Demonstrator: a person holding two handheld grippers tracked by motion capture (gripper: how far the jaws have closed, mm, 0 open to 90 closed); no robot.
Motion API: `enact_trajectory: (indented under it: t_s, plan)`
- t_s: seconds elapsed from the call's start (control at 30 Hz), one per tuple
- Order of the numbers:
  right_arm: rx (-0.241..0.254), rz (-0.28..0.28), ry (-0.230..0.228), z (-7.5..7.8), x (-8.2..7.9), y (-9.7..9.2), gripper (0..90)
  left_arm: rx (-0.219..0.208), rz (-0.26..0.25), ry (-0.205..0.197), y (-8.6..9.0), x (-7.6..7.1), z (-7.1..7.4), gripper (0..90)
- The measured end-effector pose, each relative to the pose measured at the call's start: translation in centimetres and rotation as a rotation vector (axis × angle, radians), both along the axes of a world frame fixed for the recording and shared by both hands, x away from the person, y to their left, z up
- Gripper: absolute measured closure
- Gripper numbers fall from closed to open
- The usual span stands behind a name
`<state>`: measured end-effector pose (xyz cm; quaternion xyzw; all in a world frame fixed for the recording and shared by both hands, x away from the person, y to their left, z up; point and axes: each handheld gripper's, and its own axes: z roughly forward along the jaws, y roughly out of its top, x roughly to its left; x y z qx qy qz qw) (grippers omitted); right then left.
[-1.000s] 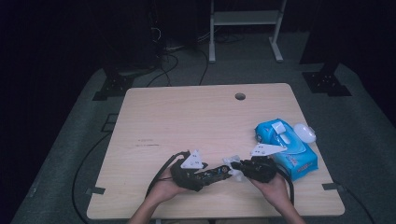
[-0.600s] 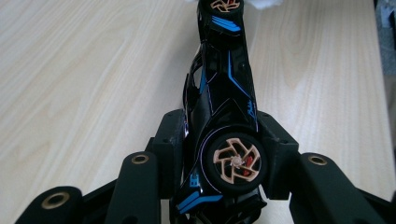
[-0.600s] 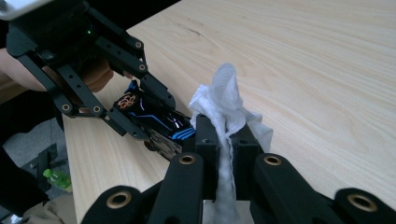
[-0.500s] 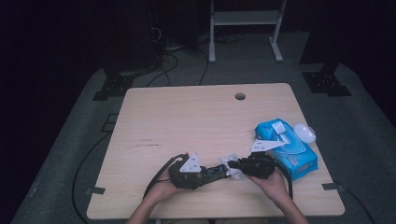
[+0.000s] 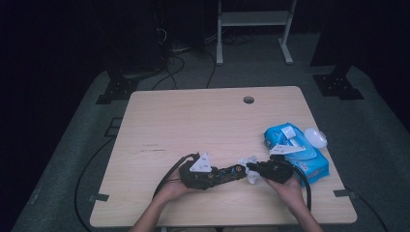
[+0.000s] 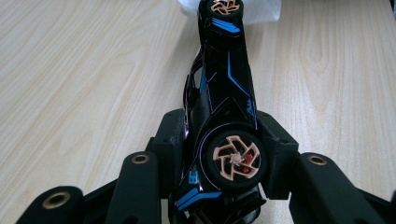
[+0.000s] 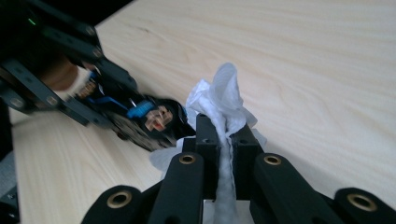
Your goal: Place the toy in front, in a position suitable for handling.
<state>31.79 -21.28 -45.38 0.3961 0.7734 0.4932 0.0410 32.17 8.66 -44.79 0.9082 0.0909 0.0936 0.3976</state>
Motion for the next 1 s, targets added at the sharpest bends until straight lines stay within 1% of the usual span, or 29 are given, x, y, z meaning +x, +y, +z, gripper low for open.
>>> enact_trajectory:
  t_s: [0.07,0.17,0.23,0.3,0.37,0.43,0.47,0.5,0.57,0.6,0.63,0.73,0.77,0.8,0.83,0.87,0.9,0.93,1.0]
  plan:
    - [-0.009,-0.002,0.012,-0.3,0.0,0.0,84.7,-0.004,0.003,0.004,0.1,0.1,0.0,57.8]
    - [-0.035,-0.003,0.010,-0.4,0.0,0.1,84.7,-0.012,0.005,0.011,0.2,0.2,-0.1,57.8]
    - [-0.074,-0.008,0.018,-0.6,0.1,0.2,84.7,-0.012,0.005,0.010,0.2,0.1,-0.1,57.8]
    - [-0.128,-0.004,0.038,-1.1,0.1,0.4,84.7,-0.013,0.006,0.007,0.2,0.1,-0.1,57.8]
    - [-0.153,-0.004,0.043,-1.7,0.0,0.5,84.7,-0.013,0.005,0.006,0.2,0.1,-0.1,57.8]
    - [-0.143,-0.019,0.034,-1.7,-0.2,0.4,84.7,-0.017,0.002,0.007,0.3,0.2,-0.1,57.7]
    - [-0.131,-0.028,0.025,-1.4,-0.3,0.2,84.7,-0.017,0.000,0.010,0.3,0.2,-0.1,57.8]
    - [-0.113,-0.034,0.009,-1.0,-0.3,0.0,84.7,-0.019,0.000,0.012,0.3,0.2,-0.2,57.8]
    - [-0.079,-0.037,0.006,-0.5,-0.2,-0.3,84.7,-0.022,0.002,0.011,0.3,0.3,-0.2,57.8]
    - [-0.058,-0.029,0.004,-0.4,-0.1,-0.3,84.7,-0.022,0.003,0.011,0.3,0.3,-0.2,57.8]
    - [-0.060,-0.026,0.005,-0.4,-0.1,-0.2,84.7,-0.023,0.004,0.011,0.3,0.3,-0.2,57.8]
    - [-0.060,-0.021,0.018,-1.1,-0.1,0.2,84.7,-0.020,0.006,0.008,0.4,0.3,-0.2,57.8]
    - [-0.059,-0.021,0.028,-1.3,0.0,0.3,84.7,-0.026,0.007,0.012,0.4,0.3,-0.2,57.7]
    - [-0.059,-0.016,0.049,-1.7,0.0,0.2,84.6,-0.028,0.008,0.013,0.4,0.3,-0.2,57.7]
    - [-0.069,-0.009,0.056,-1.8,0.1,0.3,84.7,-0.029,0.007,0.013,0.4,0.3,-0.3,57.7]
    - [-0.092,-0.005,0.059,-2.0,0.1,0.4,84.6,-0.028,0.006,0.012,0.4,0.3,-0.3,57.7]
    - [-0.104,-0.004,0.054,-2.0,0.0,0.4,84.6,-0.030,0.006,0.013,0.4,0.3,-0.3,57.7]
    - [-0.105,-0.005,0.048,-1.8,0.0,0.4,84.6,-0.031,0.005,0.013,0.4,0.3,-0.3,57.7]
    - [-0.084,-0.022,0.025,-1.4,-0.1,0.2,84.7,-0.031,0.003,0.014,0.4,0.4,-0.3,57.7]
